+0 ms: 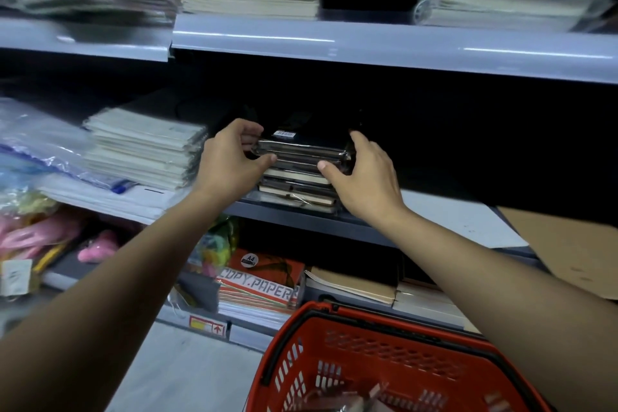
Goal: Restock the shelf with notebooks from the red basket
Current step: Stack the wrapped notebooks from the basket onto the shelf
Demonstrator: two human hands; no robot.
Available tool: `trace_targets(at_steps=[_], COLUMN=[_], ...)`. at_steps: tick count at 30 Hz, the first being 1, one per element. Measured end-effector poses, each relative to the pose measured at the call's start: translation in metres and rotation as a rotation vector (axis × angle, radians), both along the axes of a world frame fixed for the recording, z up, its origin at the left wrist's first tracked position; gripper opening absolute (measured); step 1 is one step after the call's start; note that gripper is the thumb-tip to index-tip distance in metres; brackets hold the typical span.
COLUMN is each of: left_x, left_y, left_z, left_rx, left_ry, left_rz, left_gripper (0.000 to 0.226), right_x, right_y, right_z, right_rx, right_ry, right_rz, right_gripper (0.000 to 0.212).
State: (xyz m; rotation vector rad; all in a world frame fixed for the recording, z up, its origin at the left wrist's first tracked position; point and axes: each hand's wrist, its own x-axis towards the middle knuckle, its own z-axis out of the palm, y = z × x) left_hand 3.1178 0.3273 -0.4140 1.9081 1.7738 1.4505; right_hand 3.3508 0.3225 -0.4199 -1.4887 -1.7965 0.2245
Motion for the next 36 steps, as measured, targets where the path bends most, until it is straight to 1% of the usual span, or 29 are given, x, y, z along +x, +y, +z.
trace_targets(at_steps=[5, 9, 14, 22, 30, 36], left_x=[-0.005, -0.005, 0.004, 0.032, 0.062, 0.081], left_y=[-0.017, -0.034, -0.057, -0.093, -0.125, -0.141], left_z=[-0.004, -0.004, -0.011, -0.024, -0.034, -0.055], left_rx=[0.012, 0.023, -0.003, -0.070, -0.140, -0.211], left_ry=[-0.006, 0.044, 0.072, 0.131, 0.168, 0.210], left_rz=[-0.001, 0.036, -0.004, -0.099, -0.139, -0.167], left_gripper=[0.051, 0.050, 0.045, 0.046, 0.044, 0.044], right_x=[0.010, 0.021, 0.033, 0.050, 0.065, 0.075], right_y=[-0.020, -0.037, -0.059, -0.093, -0.125, -0.142], right_z=[-0.010, -0.019, -0.026, -0.037, -0.048, -0.066], right_rx=[-0.003, -0.020, -0.027, -0.038, -0.084, -0.117], right_ry=[0.009, 0.003, 0.012, 0.015, 0.014, 0.006], right_rz=[0.014, 0.014, 0.017, -0.006, 0.000, -0.001], right_gripper=[0.082, 0.080, 0.076, 0.071, 0.065, 0.064])
